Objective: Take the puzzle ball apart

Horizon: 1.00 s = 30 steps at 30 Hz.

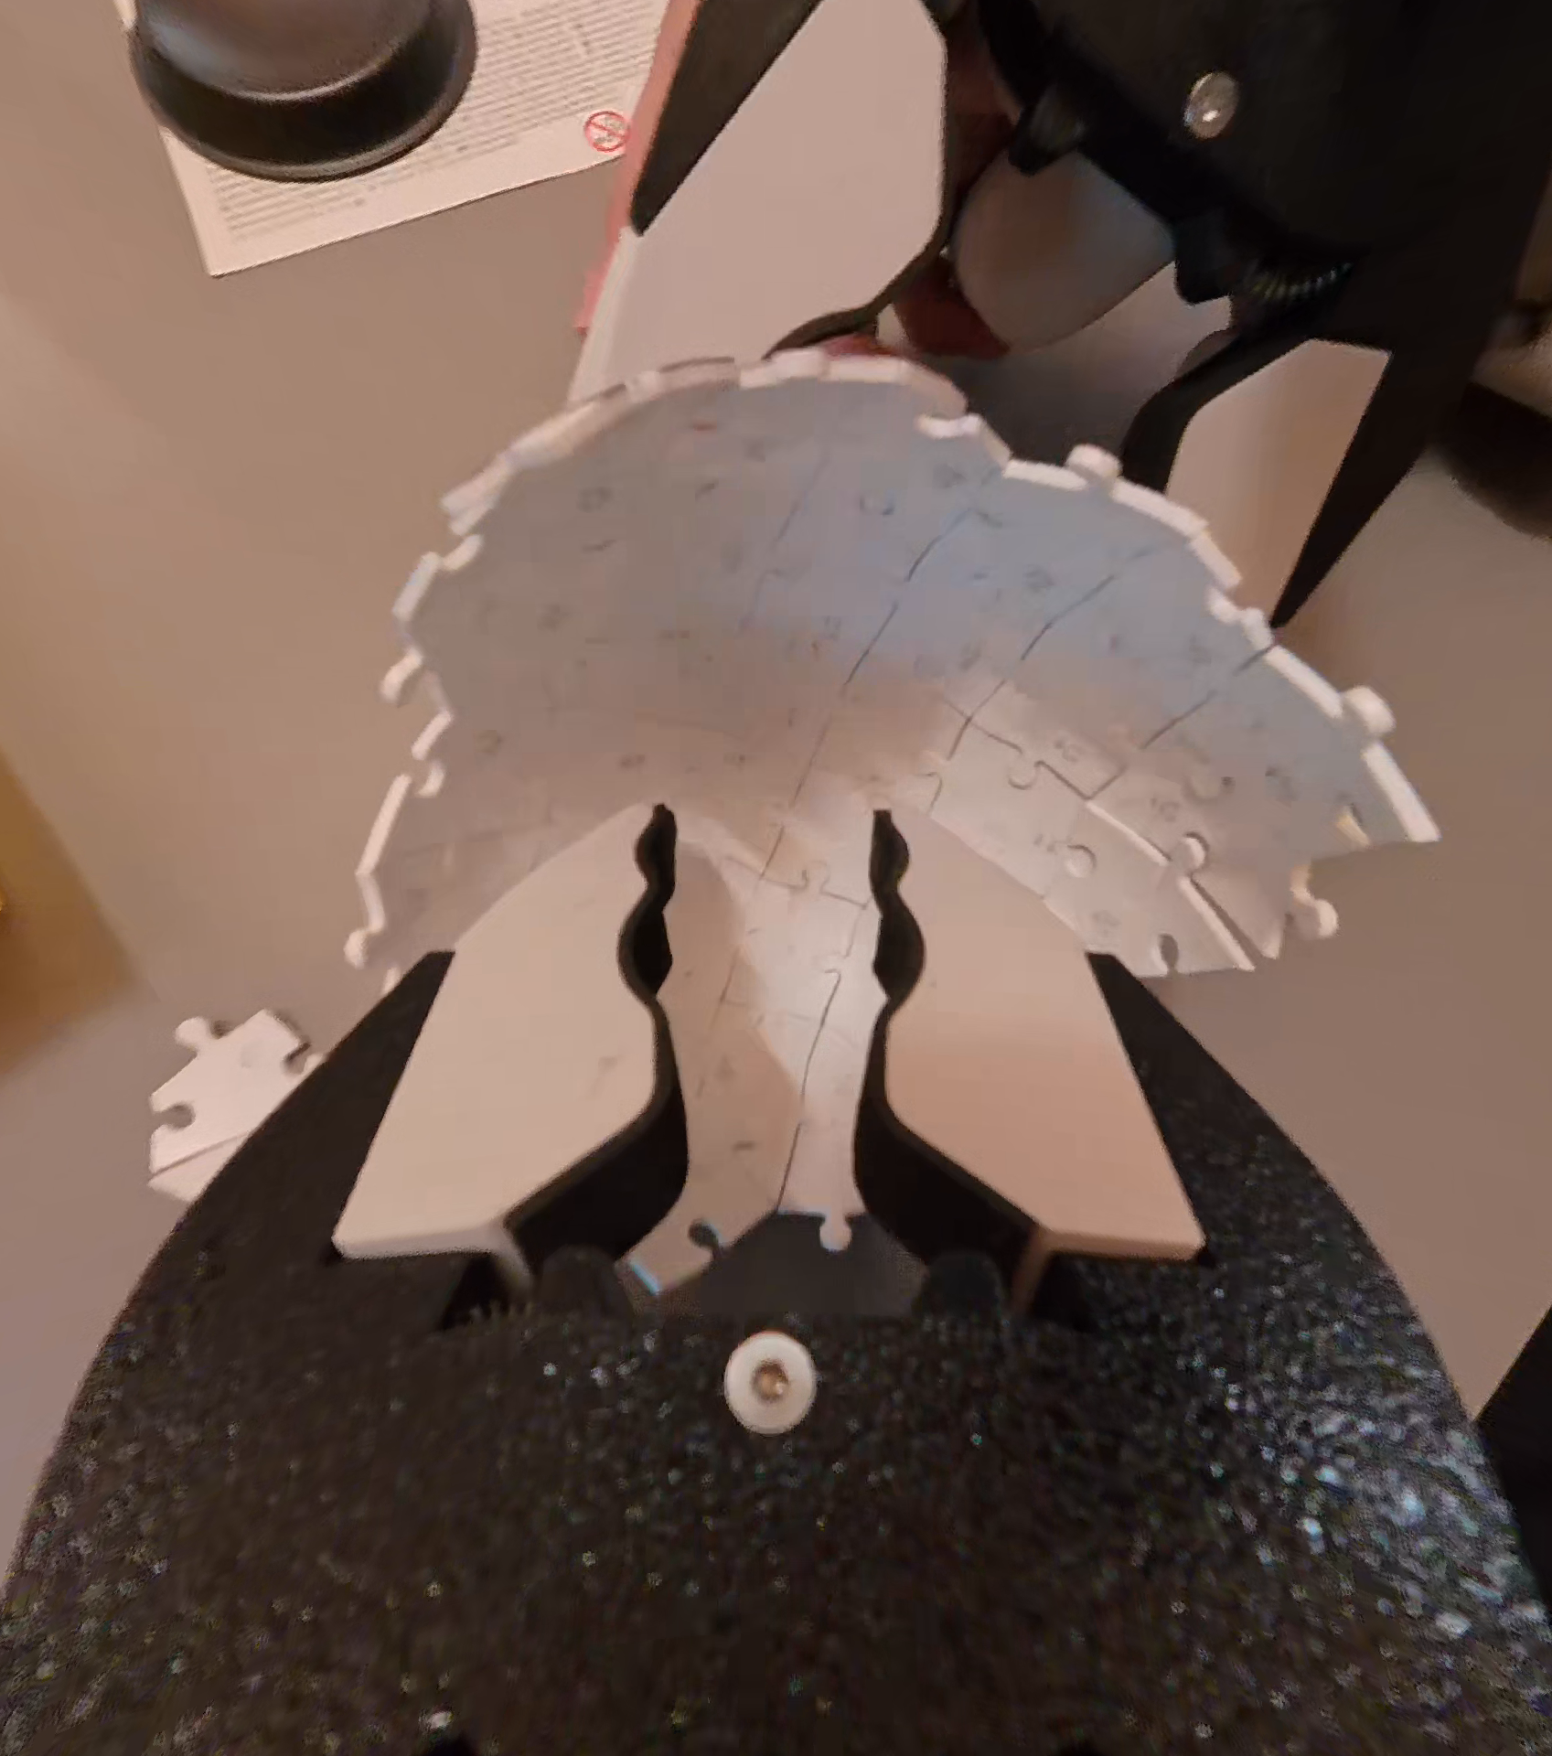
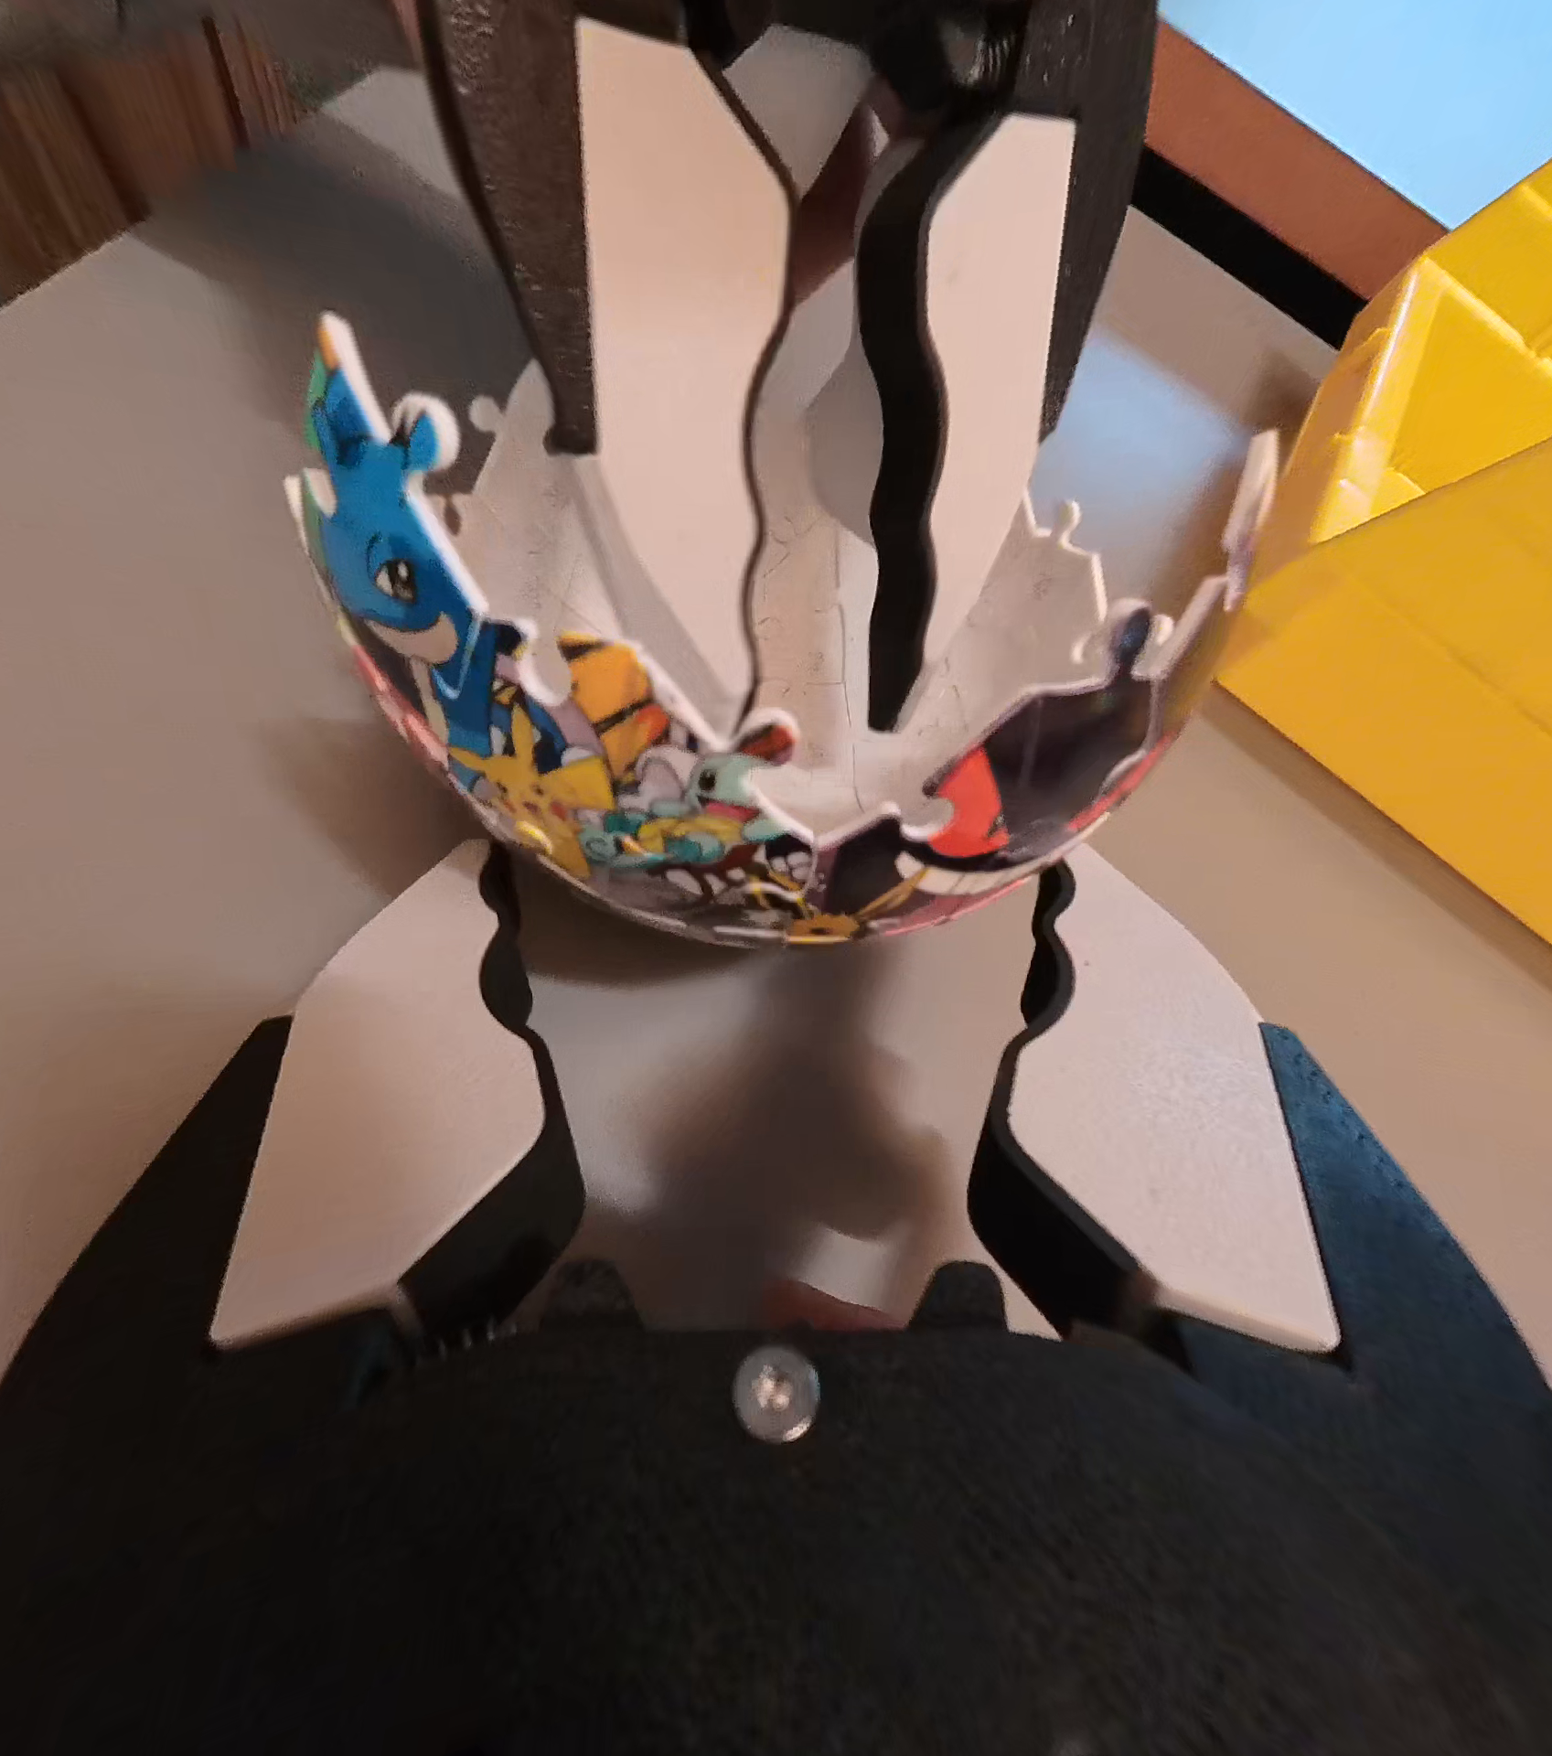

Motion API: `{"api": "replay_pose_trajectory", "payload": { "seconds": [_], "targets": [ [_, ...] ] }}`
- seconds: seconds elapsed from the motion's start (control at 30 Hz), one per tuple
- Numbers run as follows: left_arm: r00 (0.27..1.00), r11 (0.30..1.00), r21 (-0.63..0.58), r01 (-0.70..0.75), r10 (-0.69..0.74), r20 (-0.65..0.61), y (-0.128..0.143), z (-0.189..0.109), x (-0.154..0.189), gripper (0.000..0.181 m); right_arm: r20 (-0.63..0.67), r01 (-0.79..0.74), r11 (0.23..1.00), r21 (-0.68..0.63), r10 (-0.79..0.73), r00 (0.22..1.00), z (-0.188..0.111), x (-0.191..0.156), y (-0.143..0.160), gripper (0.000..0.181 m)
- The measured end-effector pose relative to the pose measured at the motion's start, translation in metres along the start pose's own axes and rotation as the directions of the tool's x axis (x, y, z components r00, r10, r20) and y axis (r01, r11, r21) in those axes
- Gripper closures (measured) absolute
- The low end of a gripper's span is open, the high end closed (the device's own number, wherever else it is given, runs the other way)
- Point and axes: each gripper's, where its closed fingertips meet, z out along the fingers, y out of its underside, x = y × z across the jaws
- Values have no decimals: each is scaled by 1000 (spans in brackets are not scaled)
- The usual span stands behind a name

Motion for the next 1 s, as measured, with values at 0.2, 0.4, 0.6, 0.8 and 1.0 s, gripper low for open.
{"api": "replay_pose_trajectory", "payload": {
  "seconds": [0.2,0.4,0.6,0.8,1.0],
  "targets": [
    [989,986,-163,37,-12,149,21,-17,-13,168,-14,16,1000,2,-16,1000,-1,1,-5,80],
    [979,943,-328,53,16,205,46,-15,-16,181,-1,15,1000,-6,-15,1000,3,-2,-4,79],
    [972,934,-353,51,34,232,47,-7,-17,181,-7,-20,1000,5,20,1000,12,-5,-4,74],
    [973,942,-334,-33,107,206,43,-3,-18,181,-105,36,996,78,-27,994,14,14,-14,69],
    [963,947,-277,-166,215,160,40,-1,-19,181,-86,122,985,122,-112,990,22,13,-24,58]
  ]
}}
